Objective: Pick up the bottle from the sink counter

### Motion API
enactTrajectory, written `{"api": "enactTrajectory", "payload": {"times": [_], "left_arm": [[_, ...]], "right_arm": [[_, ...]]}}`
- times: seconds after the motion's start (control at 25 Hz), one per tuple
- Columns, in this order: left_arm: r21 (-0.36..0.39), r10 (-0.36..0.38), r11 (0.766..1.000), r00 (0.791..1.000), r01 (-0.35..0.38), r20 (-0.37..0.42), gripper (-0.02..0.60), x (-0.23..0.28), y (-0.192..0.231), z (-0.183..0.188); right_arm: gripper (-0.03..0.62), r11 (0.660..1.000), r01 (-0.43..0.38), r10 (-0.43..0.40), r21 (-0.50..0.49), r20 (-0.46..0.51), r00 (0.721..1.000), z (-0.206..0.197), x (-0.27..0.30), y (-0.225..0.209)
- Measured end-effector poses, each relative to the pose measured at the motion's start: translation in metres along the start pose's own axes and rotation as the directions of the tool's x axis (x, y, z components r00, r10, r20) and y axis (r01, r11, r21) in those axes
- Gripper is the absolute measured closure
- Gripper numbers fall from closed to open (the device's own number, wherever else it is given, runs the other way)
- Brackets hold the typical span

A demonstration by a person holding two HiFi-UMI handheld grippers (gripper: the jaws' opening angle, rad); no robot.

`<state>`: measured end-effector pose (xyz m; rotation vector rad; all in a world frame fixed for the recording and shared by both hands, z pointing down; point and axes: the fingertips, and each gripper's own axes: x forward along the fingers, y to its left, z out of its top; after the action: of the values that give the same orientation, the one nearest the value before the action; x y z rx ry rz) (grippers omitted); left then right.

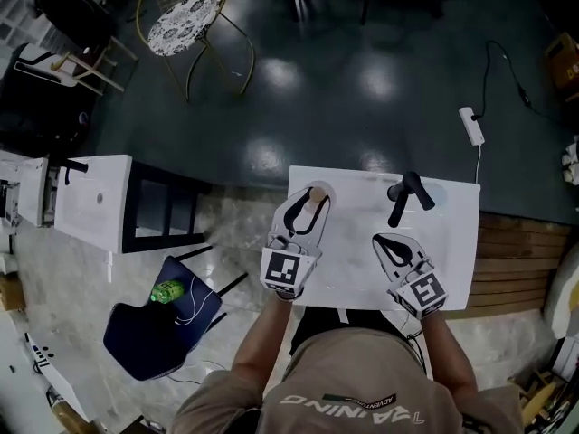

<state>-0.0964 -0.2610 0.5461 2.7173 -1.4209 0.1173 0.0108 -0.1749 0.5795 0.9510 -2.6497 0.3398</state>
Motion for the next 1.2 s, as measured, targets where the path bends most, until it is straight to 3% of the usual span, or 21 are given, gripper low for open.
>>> {"api": "enactTrajectory", "payload": {"times": [0.2,0.4,0.64,1.2], "left_arm": [[0.031,-0.004,1.000,1.000,0.004,0.012,0.453,-0.007,-0.018,0.030],[-0.029,0.010,1.000,1.000,-0.010,0.011,0.453,-0.016,-0.023,0.060],[-0.018,-0.001,1.000,1.000,0.001,0.007,0.453,-0.028,-0.028,0.085],[0.014,-0.079,0.997,0.997,0.079,0.016,0.453,-0.028,-0.061,0.119]], "right_arm": [[0.586,1.000,0.020,-0.021,0.003,0.071,0.997,0.022,-0.015,-0.006],[0.587,1.000,0.018,-0.017,-0.008,0.127,0.992,0.052,-0.024,-0.004],[0.586,0.999,0.013,-0.007,-0.030,0.195,0.981,0.084,-0.034,-0.004],[0.586,0.995,0.049,-0.028,-0.082,0.245,0.969,0.123,-0.063,-0.019]]}}
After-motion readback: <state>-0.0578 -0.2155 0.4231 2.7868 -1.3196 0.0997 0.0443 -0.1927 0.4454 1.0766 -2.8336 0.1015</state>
